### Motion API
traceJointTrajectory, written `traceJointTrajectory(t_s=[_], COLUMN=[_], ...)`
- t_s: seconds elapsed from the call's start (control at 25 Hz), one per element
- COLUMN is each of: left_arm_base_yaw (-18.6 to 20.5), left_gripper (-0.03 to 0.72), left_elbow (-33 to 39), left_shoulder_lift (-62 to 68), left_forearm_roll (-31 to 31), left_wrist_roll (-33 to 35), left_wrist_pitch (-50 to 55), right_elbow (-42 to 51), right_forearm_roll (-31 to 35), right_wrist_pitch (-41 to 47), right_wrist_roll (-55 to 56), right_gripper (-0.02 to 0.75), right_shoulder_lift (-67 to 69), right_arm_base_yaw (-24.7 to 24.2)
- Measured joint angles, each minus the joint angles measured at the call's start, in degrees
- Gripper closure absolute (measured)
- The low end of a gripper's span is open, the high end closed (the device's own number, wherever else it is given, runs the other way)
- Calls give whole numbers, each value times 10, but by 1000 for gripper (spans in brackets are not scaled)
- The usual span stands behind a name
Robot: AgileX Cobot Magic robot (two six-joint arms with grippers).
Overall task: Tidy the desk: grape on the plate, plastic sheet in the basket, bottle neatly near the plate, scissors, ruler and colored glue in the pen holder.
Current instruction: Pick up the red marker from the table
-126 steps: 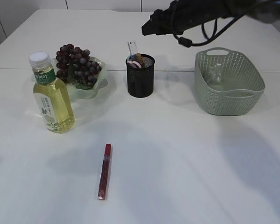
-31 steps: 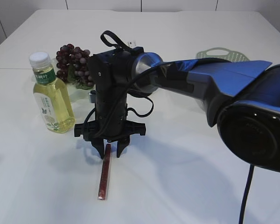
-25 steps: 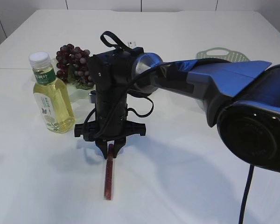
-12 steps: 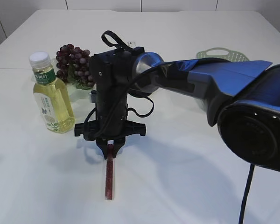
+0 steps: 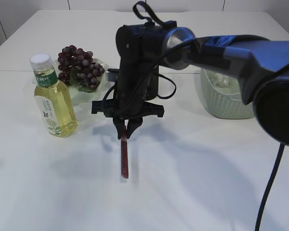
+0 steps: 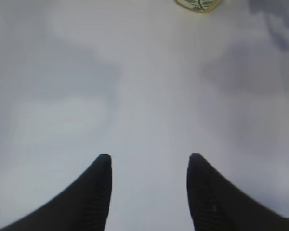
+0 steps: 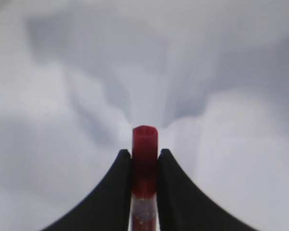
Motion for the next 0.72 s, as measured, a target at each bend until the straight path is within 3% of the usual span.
traceJointTrajectory(t_s=[0.44,0.72], left_arm_base_yaw=[0,0], left_gripper=[316,316], left_elbow=[0,0], left_shoulder_lift=[0,0], left_forearm_roll=[0,0], left_wrist_roll=[0,0], left_wrist_pitch=[0,0], right_elbow=[0,-1], right_forearm_roll=[71,237], right_wrist_pitch=[0,0], right_wrist_roll=[-111,-277], right_gripper=[616,616], right_shoulder_lift=[-72,-80], right_arm_base_yaw=[-126,-205])
